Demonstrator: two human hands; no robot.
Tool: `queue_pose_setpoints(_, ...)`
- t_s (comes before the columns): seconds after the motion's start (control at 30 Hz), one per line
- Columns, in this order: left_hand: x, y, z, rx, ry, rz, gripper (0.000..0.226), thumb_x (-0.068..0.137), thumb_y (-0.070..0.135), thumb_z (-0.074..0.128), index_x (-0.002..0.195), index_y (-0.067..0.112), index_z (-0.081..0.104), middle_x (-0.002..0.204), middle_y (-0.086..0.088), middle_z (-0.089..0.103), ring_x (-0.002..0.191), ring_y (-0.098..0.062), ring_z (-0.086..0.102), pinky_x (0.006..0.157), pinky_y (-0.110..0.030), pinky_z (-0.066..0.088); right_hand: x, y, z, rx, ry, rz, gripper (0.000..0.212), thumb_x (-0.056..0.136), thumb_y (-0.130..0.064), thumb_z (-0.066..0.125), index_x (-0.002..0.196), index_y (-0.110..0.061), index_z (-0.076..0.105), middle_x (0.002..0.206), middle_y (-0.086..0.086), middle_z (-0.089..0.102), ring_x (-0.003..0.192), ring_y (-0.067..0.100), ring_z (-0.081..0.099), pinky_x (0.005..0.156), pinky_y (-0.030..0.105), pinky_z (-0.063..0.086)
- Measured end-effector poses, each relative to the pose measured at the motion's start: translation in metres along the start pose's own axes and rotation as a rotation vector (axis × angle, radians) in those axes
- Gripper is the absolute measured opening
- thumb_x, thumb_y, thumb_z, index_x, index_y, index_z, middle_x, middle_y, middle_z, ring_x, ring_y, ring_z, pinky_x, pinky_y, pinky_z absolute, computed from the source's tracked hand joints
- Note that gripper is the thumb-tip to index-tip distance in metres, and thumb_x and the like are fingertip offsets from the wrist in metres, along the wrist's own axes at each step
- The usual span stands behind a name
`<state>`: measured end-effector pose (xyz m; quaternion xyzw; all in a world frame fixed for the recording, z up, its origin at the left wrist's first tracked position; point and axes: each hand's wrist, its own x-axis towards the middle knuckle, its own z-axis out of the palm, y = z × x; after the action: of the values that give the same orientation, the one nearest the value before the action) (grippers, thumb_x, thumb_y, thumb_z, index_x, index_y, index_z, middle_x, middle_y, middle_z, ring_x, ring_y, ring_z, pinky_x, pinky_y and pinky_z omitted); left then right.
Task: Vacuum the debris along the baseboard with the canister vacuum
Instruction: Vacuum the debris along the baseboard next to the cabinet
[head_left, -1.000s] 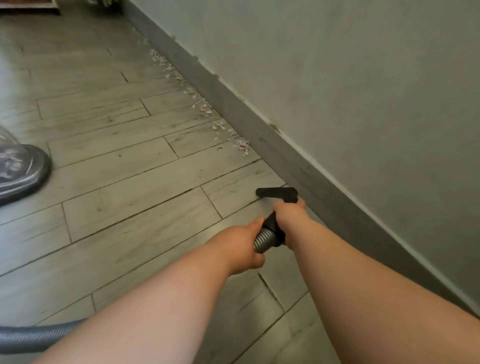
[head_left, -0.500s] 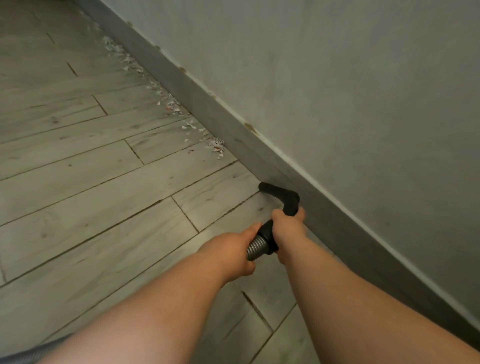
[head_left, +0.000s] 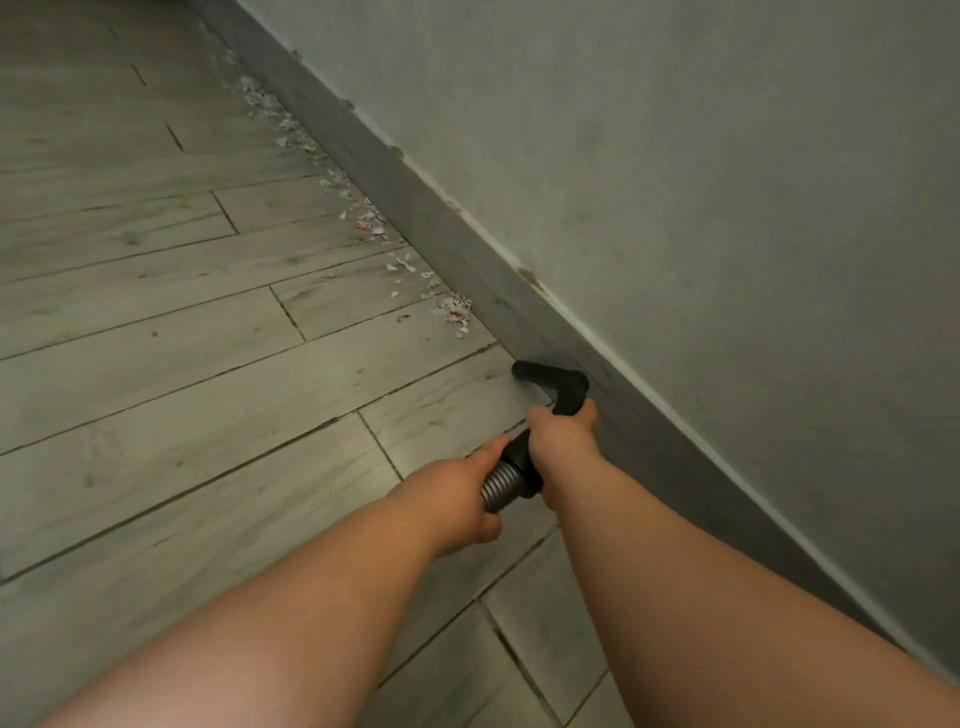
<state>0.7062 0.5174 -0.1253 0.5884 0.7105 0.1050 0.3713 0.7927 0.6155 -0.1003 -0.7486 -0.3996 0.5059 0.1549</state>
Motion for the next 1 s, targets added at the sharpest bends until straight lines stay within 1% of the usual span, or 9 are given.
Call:
queue_pose_setpoints(0.23,0.021,-0.007,-0.014,-0.048,0.046,-0.03,0.092,0.082,0.026,0.061,0.15,0.042,0.002,0.1,-0.002,0.057,0.083,-0.019,0.056,0.07,-0.028,0.046,0.017,-0.028,0.016,-0.068,-0.046,-0.046,0.078,0.096,-0.02,0.047,0.154,-0.039,-0.002,0.107,0.018,0.05,0.097,0.038,0.058,0.086,0.053,0.053)
queue_pose_setpoints(0.37,0.033,-0.007,-0.022,-0.063,0.074,-0.043,0.092,0.083,0.027,0.061,0.15,0.039,0.0,0.105,-0.004,0.058,0.086,-0.019,0.056,0.076,-0.031,0.05,0.024,-0.045,0.02,-0.1,-0.075,-0.069,0.078,0.097,-0.019,0.046,0.154,-0.037,-0.003,0.114,0.017,0.049,0.094,0.034,0.056,0.079,0.047,0.053)
queue_pose_setpoints(0.47,0.038,-0.007,-0.027,-0.097,0.075,-0.052,0.092,0.082,0.026,0.062,0.15,0.039,0.001,0.102,-0.003,0.057,0.087,-0.02,0.058,0.076,-0.031,0.051,0.029,-0.057,0.027,-0.159,-0.077,-0.085,0.079,0.097,-0.018,0.046,0.154,-0.034,-0.006,0.124,0.019,0.05,0.105,0.036,0.056,0.092,0.053,0.05)
queue_pose_setpoints(0.53,0.038,-0.007,-0.03,-0.128,0.077,-0.047,0.09,0.083,0.026,0.062,0.15,0.038,0.003,0.102,-0.003,0.057,0.088,-0.021,0.06,0.076,-0.033,0.053,0.031,-0.061,0.03,-0.168,-0.073,-0.104,0.078,0.097,-0.017,0.046,0.154,-0.033,-0.004,0.125,0.019,0.05,0.109,0.037,0.055,0.094,0.054,0.049)
queue_pose_setpoints(0.67,0.03,-0.006,-0.033,-0.143,0.062,-0.067,0.087,0.085,0.029,0.061,0.15,0.037,0.002,0.1,-0.002,0.056,0.084,-0.021,0.063,0.076,-0.034,0.056,0.026,-0.046,0.023,0.071,-0.208,-0.172,0.08,0.094,-0.018,0.054,0.153,-0.042,0.007,0.101,0.009,0.052,0.089,0.03,0.059,0.077,0.046,0.056)
queue_pose_setpoints(0.77,0.02,-0.013,-0.033,-0.132,0.031,-0.071,0.087,0.085,0.031,0.06,0.149,0.04,0.002,0.1,-0.003,0.058,0.08,-0.019,0.063,0.074,-0.034,0.057,0.023,-0.024,0.017,0.253,-0.347,-0.161,0.082,0.091,-0.016,0.057,0.149,-0.052,0.011,0.108,0.01,0.056,0.083,0.025,0.059,0.066,0.04,0.055)
queue_pose_setpoints(0.83,0.013,-0.016,-0.031,-0.139,0.029,-0.062,0.088,0.084,0.031,0.06,0.148,0.043,0.001,0.097,-0.003,0.06,0.076,-0.017,0.063,0.071,-0.033,0.057,0.023,-0.013,0.016,0.355,-0.395,-0.162,0.085,0.09,-0.012,0.058,0.147,-0.056,0.013,0.119,0.013,0.058,0.088,0.024,0.061,0.069,0.04,0.056)
queue_pose_setpoints(0.9,0.007,-0.019,-0.029,-0.137,0.045,-0.046,0.087,0.083,0.031,0.061,0.146,0.045,0.002,0.095,-0.001,0.062,0.074,-0.016,0.064,0.07,-0.033,0.057,0.022,-0.007,0.018,0.395,-0.406,-0.168,0.085,0.091,-0.012,0.059,0.147,-0.057,0.012,0.119,0.014,0.06,0.091,0.024,0.062,0.073,0.041,0.056)
queue_pose_setpoints(1.0,-0.002,-0.023,-0.029,-0.12,0.051,-0.047,0.087,0.082,0.031,0.061,0.145,0.047,0.004,0.09,0.001,0.061,0.072,-0.015,0.065,0.067,-0.032,0.057,0.017,-0.004,0.027,0.373,-0.346,-0.157,0.077,0.092,-0.017,0.056,0.147,-0.052,0.015,0.12,0.016,0.058,0.084,0.024,0.06,0.067,0.038,0.053)
